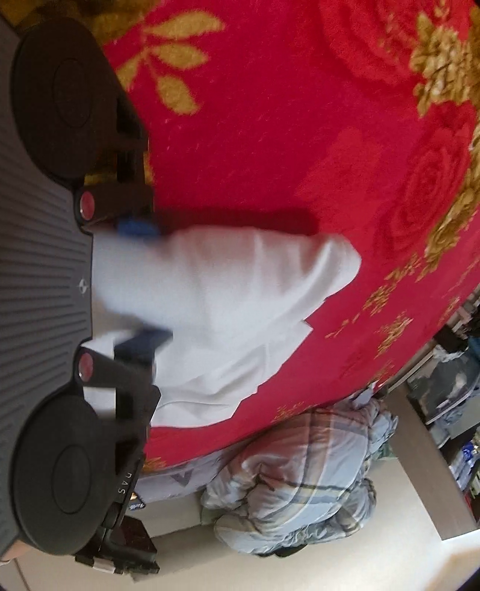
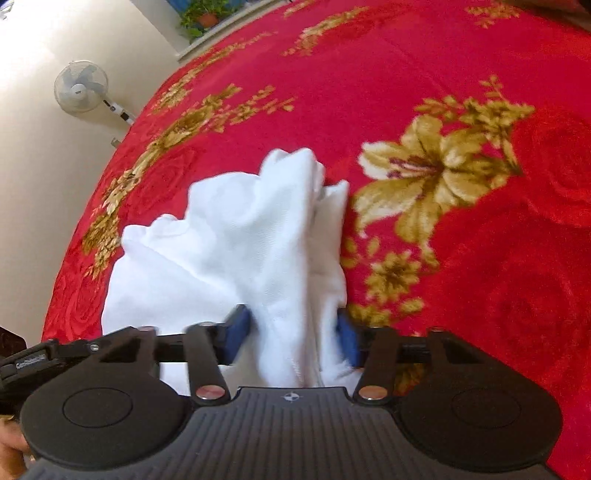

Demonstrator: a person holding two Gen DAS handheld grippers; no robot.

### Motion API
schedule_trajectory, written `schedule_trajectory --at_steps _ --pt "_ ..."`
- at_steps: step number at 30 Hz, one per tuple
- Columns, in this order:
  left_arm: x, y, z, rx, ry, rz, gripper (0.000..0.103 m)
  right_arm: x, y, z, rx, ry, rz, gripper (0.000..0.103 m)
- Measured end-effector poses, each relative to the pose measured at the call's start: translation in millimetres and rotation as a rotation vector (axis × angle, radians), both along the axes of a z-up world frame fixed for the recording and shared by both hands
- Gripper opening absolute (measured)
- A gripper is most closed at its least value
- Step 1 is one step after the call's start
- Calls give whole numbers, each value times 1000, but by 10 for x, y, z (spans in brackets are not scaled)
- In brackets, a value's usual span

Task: Fold small clothes

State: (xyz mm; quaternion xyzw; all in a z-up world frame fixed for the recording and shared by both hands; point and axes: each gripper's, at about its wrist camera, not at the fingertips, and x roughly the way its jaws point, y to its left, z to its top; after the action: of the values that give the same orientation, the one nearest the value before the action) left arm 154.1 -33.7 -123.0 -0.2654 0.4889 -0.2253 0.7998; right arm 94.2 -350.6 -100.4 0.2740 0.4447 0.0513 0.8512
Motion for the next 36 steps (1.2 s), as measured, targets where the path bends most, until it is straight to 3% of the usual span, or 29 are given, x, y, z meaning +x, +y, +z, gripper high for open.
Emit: schedule_trajectory --at_steps 1,5,10,13,16,17,18,20,22,24,28,30,32,34,36 --pt "-16 6 65 4 -9 0 30 17 14 20 -2 -13 0 30" --pt "-61 103 594 72 -113 -2 28 58 89 152 35 -81 -7 24" --pt "-26 584 1160 117 -215 22 29 215 415 411 94 -225 52 24" --pt "-7 971 1323 132 -255 49 30 348 710 581 119 -302 106 24" --pt "6 1412 1255 106 -248 129 37 476 1037 681 119 -354 168 24" --pt "16 1555 1158 102 -234 162 45 518 1150 684 114 -358 189 25" --pt "39 1678 1034 112 -188 196 50 555 1242 669 101 -351 206 30" --pt "118 1857 835 171 -20 294 54 639 1392 592 39 -291 231 36" --pt "103 2012 724 133 51 350 54 699 1512 483 -127 -192 233 36" --pt "68 2073 751 114 54 330 54 683 1508 459 -225 -167 195 38" --pt "-40 2072 826 133 12 258 54 612 1345 580 -71 -208 189 43" --pt "-64 1990 804 141 19 207 54 574 1378 613 -58 -233 232 53" --pt "-33 1863 732 230 34 135 54 589 1436 528 -52 -201 298 54" --pt "-25 1741 579 368 73 91 54 577 1551 396 -134 -130 349 54" --pt "-46 1682 491 403 103 74 54 592 1577 272 -194 -87 357 58"
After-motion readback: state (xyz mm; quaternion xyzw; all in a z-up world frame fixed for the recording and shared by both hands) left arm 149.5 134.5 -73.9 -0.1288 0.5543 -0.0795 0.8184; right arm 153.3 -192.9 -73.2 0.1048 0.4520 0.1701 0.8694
